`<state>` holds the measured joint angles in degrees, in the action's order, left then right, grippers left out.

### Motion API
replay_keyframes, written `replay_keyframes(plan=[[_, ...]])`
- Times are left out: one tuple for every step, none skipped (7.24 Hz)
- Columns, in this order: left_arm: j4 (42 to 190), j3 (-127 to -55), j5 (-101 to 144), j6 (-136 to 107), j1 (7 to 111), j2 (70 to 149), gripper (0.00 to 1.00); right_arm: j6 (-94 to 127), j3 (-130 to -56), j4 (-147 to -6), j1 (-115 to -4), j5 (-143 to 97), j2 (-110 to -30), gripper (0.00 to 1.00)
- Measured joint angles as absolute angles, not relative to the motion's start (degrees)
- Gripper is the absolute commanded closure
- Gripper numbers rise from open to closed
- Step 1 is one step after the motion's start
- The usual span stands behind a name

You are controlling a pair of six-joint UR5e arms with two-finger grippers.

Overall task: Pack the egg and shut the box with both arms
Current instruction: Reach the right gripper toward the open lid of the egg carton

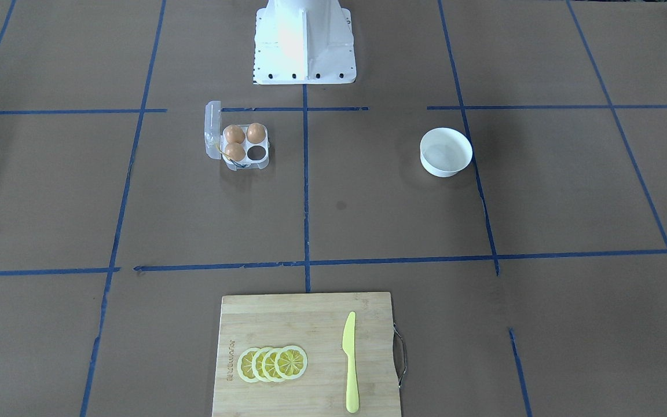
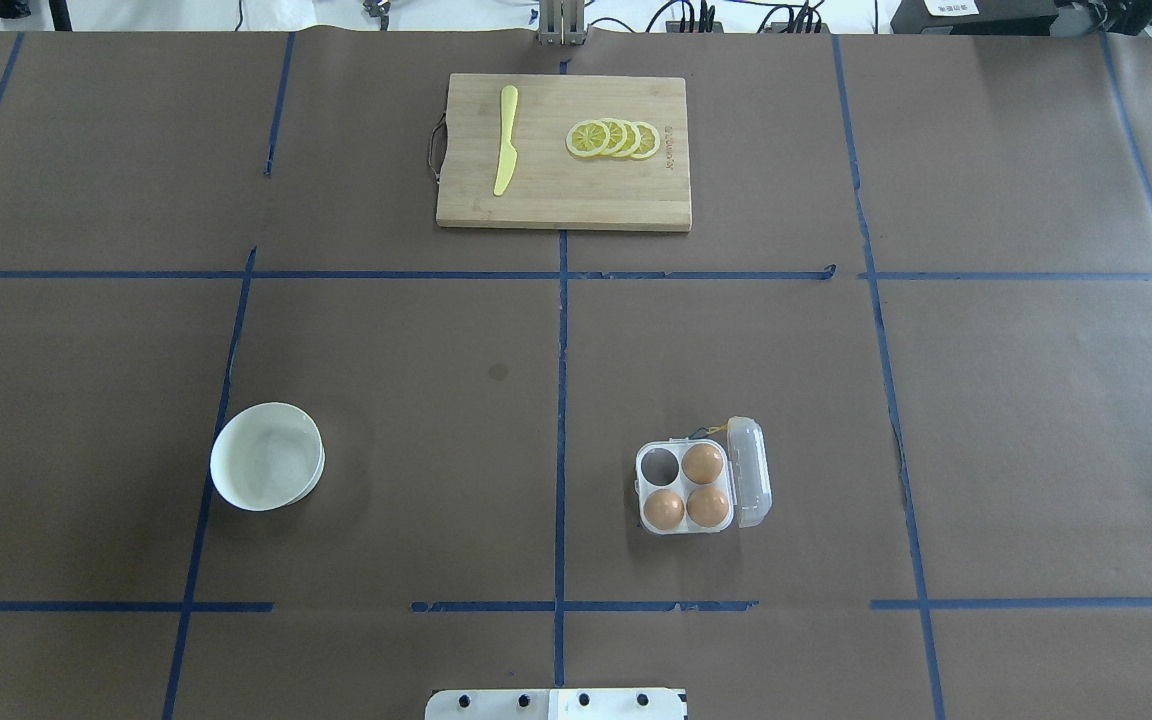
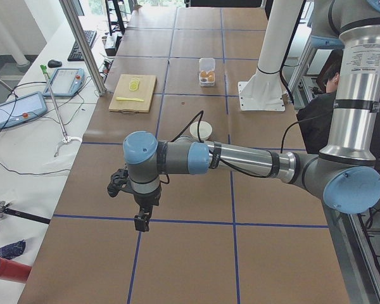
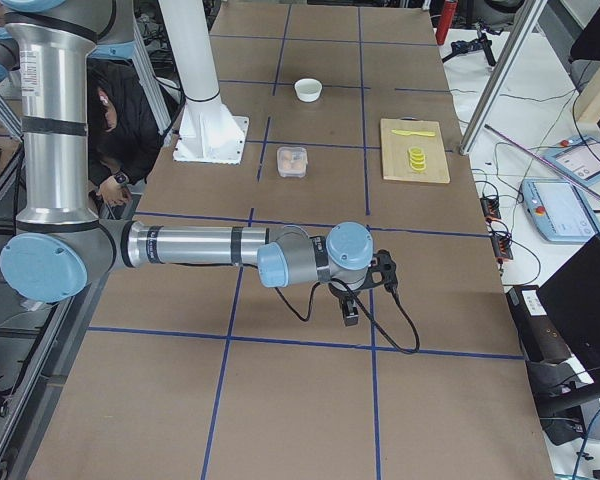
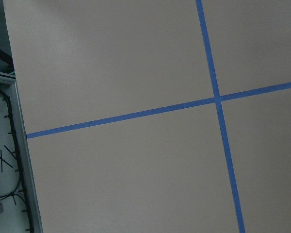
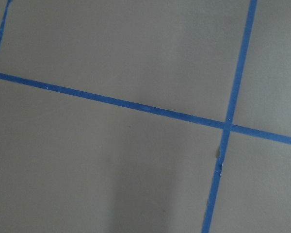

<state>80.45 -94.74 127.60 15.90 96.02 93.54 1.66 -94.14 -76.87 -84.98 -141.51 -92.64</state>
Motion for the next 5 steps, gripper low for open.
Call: replay_keyframes(plan=[[80.4, -94.5, 130.1, 15.7, 96.0, 93.4, 0.00, 8.5, -94.4, -71.3, -81.9, -140.4, -92.6, 0.46], [80.4, -94.2, 131.3, 15.6, 96.0, 93.4, 0.00, 16.6, -94.7, -65.6, -77.5, -138.8, -92.7, 0.46], [80.4, -93.9, 132.0, 15.6, 96.0, 93.4, 0.00, 24.6, -94.9, -60.4, -72.1, -136.7, -92.8, 0.58], [80.6, -93.9, 132.6, 15.6, 96.0, 93.4, 0.00, 32.9, -95.8, -56.5, -66.5, -135.0, -92.8, 0.78], [80.9, -94.0, 133.2, 15.6, 96.0, 93.4, 0.00, 43.0, -97.8, -53.8, -60.6, -132.9, -92.7, 0.89]])
